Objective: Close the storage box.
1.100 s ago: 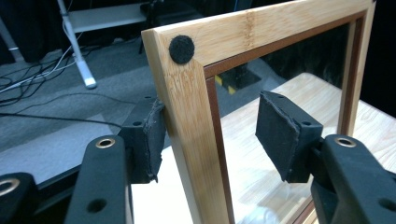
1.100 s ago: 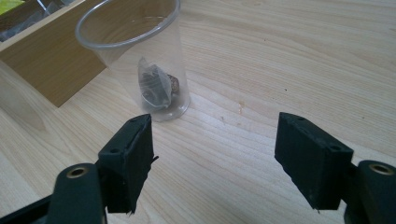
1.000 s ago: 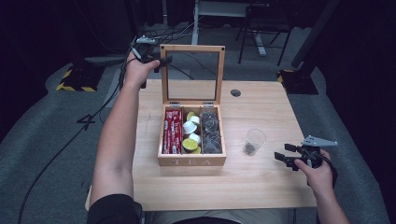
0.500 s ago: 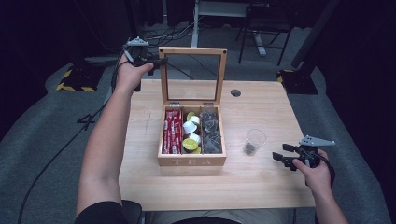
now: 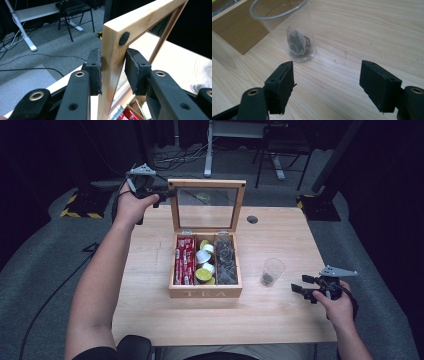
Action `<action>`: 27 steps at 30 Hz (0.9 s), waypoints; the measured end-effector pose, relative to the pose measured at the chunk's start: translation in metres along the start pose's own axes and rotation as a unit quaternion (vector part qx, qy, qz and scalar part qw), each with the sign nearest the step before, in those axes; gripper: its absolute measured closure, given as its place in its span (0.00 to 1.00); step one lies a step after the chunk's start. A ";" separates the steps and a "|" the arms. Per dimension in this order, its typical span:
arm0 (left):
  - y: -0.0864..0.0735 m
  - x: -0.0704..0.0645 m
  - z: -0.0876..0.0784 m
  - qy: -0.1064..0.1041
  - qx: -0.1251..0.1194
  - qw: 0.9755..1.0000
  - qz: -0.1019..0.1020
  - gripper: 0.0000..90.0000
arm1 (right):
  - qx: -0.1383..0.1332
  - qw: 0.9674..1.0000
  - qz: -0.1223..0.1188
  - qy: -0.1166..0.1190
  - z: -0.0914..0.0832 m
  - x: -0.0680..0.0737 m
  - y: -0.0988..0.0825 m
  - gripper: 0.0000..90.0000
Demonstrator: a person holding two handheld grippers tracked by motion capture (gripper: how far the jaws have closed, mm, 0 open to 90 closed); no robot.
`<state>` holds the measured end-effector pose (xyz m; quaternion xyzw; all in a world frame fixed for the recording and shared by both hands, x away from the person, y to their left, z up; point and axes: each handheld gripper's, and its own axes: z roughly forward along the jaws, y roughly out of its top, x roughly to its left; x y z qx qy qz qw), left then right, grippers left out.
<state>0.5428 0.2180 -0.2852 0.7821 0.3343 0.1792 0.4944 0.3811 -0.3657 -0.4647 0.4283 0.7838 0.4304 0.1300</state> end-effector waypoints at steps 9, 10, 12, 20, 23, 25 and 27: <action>-0.007 -0.021 -0.018 -0.008 0.015 1.000 0.005 0.71 | 0.004 1.000 0.003 0.000 0.002 -0.002 -0.002 0.31; -0.007 -0.024 -0.019 -0.005 0.017 1.000 0.010 0.71 | 0.003 1.000 0.004 0.000 0.002 -0.002 -0.002 0.31; -0.009 -0.029 -0.022 -0.001 0.023 1.000 0.015 0.71 | 0.004 1.000 0.004 0.000 0.002 -0.002 -0.002 0.31; -0.020 -0.045 -0.035 0.005 0.031 0.999 0.009 0.68 | 0.005 1.000 0.004 -0.001 0.002 -0.003 -0.002 0.31; -0.025 -0.048 -0.037 0.001 0.027 1.000 0.000 0.67 | 0.005 1.000 0.002 0.001 0.003 -0.002 -0.001 0.31; -0.026 -0.052 -0.039 0.004 0.033 0.999 0.002 0.67 | 0.006 1.000 -0.001 0.002 0.005 -0.002 0.000 0.31; -0.028 -0.056 -0.041 0.005 0.039 0.999 0.003 0.67 | 0.008 1.000 -0.002 0.004 0.006 -0.001 0.001 0.31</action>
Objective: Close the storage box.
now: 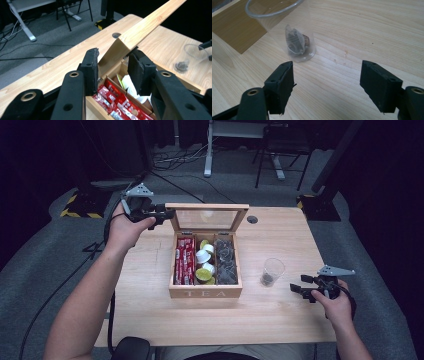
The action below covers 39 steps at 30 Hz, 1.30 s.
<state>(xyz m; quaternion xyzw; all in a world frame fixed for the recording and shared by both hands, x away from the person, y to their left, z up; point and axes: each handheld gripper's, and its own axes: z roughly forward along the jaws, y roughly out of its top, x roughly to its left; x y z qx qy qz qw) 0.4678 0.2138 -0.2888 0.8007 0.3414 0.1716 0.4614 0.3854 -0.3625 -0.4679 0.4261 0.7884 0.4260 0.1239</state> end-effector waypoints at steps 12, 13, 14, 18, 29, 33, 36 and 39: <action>-0.030 -0.022 -0.009 -0.012 0.008 1.000 -0.001 0.64 | 0.001 1.000 0.001 0.002 0.001 0.000 0.000 0.31; -0.032 -0.024 -0.009 -0.013 0.009 1.000 -0.001 0.64 | 0.001 1.000 0.001 0.002 0.001 0.000 0.000 0.31; -0.034 -0.025 -0.009 -0.012 0.010 1.000 0.001 0.64 | 0.002 1.000 0.001 0.002 0.002 0.001 0.000 0.31; -0.043 -0.032 -0.009 -0.008 0.013 1.000 0.002 0.62 | 0.004 1.000 -0.002 0.002 0.004 0.002 -0.001 0.31; -0.063 -0.047 -0.008 -0.005 0.016 1.000 0.001 0.56 | 0.005 1.000 -0.001 0.001 0.004 0.002 -0.003 0.31; -0.070 -0.053 -0.007 0.006 0.013 1.000 0.010 0.54 | 0.003 1.000 0.001 0.000 0.002 0.002 -0.003 0.31; -0.077 -0.057 -0.007 0.009 0.015 1.000 0.012 0.54 | 0.004 1.000 0.000 0.000 0.002 0.003 -0.003 0.31; -0.084 -0.061 -0.006 0.010 0.024 1.000 0.010 0.53 | 0.004 1.000 0.000 0.000 0.002 0.003 -0.003 0.31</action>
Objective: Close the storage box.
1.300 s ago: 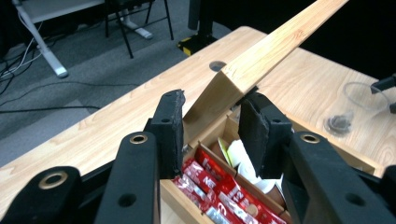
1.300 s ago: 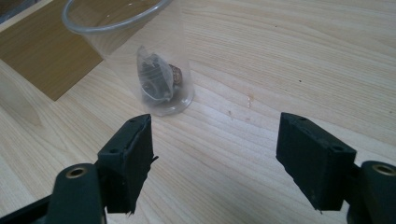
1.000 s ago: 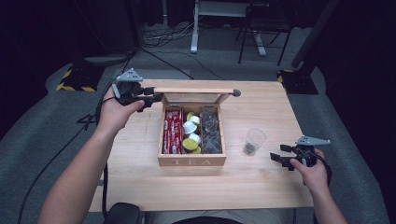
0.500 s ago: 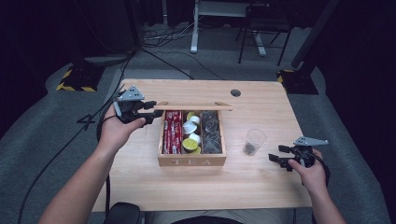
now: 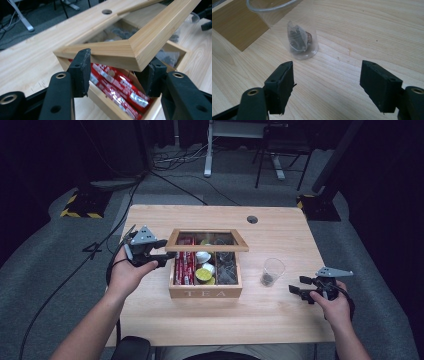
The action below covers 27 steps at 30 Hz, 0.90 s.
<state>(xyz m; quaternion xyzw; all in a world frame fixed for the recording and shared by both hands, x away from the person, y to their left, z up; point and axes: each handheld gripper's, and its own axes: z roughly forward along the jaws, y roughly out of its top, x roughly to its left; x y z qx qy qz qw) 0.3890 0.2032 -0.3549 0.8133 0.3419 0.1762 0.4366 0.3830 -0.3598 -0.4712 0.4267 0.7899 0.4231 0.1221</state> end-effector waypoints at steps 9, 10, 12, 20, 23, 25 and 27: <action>-0.016 -0.007 0.004 0.001 0.001 1.000 -0.011 0.51 | 0.001 1.000 -0.005 0.004 -0.001 0.003 0.002 0.31; -0.019 -0.008 0.004 0.002 0.004 1.000 -0.010 0.51 | 0.000 1.000 -0.005 0.004 -0.001 0.003 0.002 0.31; -0.024 -0.010 0.006 0.001 0.006 1.000 -0.012 0.51 | 0.000 1.000 -0.006 0.003 -0.001 0.004 0.002 0.31; -0.041 -0.019 0.014 0.014 0.024 1.000 -0.004 0.51 | 0.000 1.000 -0.010 0.006 0.000 0.007 0.003 0.31; -0.046 -0.018 0.017 -0.008 0.025 1.000 -0.016 0.55 | 0.000 1.000 -0.014 0.005 0.000 0.008 0.004 0.31; -0.049 -0.020 0.021 -0.016 0.026 0.999 -0.021 0.57 | 0.002 1.000 -0.014 0.005 0.000 0.008 0.004 0.31; -0.051 -0.023 0.026 -0.007 0.037 0.999 -0.008 0.57 | 0.001 1.000 -0.017 0.005 0.000 0.008 0.004 0.31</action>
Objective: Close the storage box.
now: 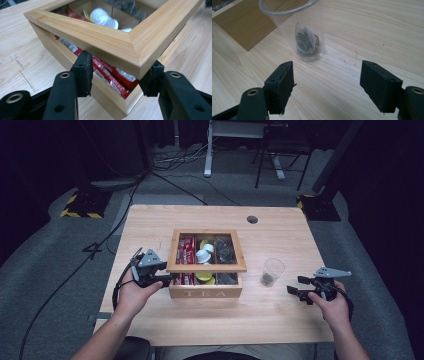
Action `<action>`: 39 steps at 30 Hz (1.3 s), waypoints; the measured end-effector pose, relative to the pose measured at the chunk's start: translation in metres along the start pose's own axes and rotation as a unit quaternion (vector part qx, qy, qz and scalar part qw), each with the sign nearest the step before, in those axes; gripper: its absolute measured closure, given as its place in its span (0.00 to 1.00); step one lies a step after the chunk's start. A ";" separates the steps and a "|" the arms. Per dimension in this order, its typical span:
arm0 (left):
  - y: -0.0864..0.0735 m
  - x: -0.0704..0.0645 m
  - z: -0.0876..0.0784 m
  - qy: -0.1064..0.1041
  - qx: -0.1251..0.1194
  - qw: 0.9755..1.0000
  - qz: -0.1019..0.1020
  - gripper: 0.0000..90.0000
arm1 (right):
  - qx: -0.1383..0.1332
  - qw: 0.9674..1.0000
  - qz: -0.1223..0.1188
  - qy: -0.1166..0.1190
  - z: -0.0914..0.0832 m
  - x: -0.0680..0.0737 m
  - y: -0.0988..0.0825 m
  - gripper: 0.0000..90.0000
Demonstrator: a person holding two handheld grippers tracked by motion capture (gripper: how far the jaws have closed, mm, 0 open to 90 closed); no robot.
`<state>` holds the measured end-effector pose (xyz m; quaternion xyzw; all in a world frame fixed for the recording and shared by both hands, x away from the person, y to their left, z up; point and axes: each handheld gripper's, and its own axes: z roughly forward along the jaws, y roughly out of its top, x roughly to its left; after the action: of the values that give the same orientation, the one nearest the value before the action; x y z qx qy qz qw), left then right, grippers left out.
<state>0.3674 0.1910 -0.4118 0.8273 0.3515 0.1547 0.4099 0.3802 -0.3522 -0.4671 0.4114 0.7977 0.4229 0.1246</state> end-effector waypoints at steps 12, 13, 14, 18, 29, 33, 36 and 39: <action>-0.009 -0.008 0.007 0.002 0.017 1.000 -0.003 0.56 | -0.002 1.000 0.000 -0.002 -0.002 0.000 0.000 0.31; -0.010 -0.008 0.007 -0.003 0.020 1.000 -0.009 0.55 | -0.002 1.000 0.000 -0.002 -0.002 0.000 0.000 0.31; -0.011 -0.008 0.006 -0.002 0.022 1.000 -0.004 0.55 | -0.001 1.000 0.001 -0.001 -0.002 0.000 0.000 0.31; -0.015 -0.010 0.006 -0.004 0.031 1.000 -0.002 0.54 | 0.000 1.000 0.000 0.000 -0.001 0.001 0.000 0.31; -0.026 -0.016 0.006 0.006 0.069 0.998 0.008 0.51 | 0.002 1.000 -0.002 0.004 0.001 0.002 0.000 0.31; -0.029 -0.018 0.005 0.011 0.078 0.997 0.008 0.50 | 0.003 1.000 -0.001 0.004 0.001 0.002 0.000 0.31; -0.030 -0.019 0.002 0.010 0.066 0.998 0.001 0.50 | 0.003 1.000 -0.002 0.005 0.002 0.002 0.000 0.31; -0.029 -0.018 -0.003 0.011 0.055 0.998 -0.003 0.46 | 0.004 1.000 -0.004 0.005 0.002 0.002 0.000 0.31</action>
<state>0.3396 0.1919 -0.4316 0.8457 0.3667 0.1425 0.3606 0.3804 -0.3490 -0.4679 0.4070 0.8016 0.4209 0.1208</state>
